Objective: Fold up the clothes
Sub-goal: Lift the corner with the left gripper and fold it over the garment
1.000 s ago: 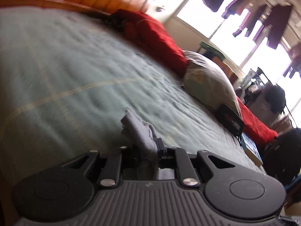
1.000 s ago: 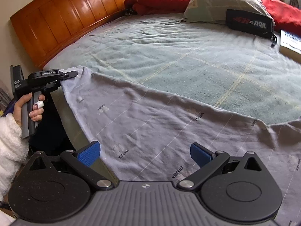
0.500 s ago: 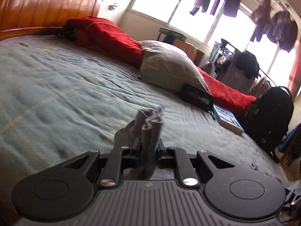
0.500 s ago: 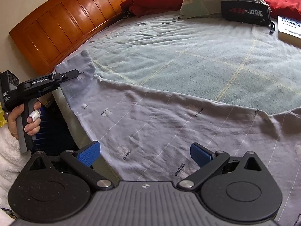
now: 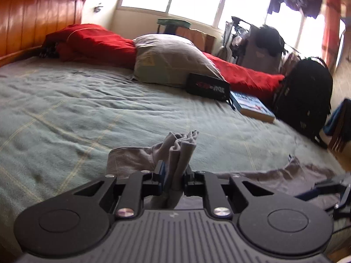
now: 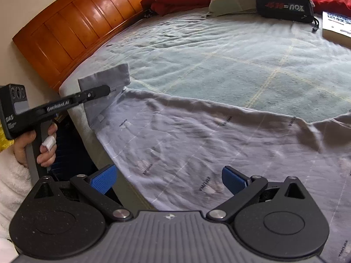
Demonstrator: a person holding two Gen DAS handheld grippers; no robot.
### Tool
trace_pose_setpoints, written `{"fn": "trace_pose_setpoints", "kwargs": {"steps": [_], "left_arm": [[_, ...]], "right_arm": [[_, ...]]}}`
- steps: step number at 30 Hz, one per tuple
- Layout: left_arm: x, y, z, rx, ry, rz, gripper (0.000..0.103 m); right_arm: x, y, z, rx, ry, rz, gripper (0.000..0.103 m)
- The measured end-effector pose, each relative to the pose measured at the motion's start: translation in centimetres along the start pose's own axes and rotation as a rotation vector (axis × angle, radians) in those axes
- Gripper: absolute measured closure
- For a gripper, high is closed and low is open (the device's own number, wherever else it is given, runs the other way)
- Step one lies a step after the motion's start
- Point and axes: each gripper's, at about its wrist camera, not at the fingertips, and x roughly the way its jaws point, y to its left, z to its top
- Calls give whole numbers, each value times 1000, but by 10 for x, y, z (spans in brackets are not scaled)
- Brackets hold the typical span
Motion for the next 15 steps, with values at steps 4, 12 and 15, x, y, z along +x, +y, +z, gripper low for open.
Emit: {"fn": "trace_pose_setpoints", "kwargs": {"steps": [4,12,15], "left_arm": [[1,-22,-6,74,8,-8,89],[17,-60,-24,192,55,-43,89],[23,-71,-31,225,76,-58,89]], "right_arm": [[-3,-5,-2,14,-9,-4,0],[-10,-14,-6,41,-27,-20,0],[-11,-17,-7,52,-31,-27,0]]}}
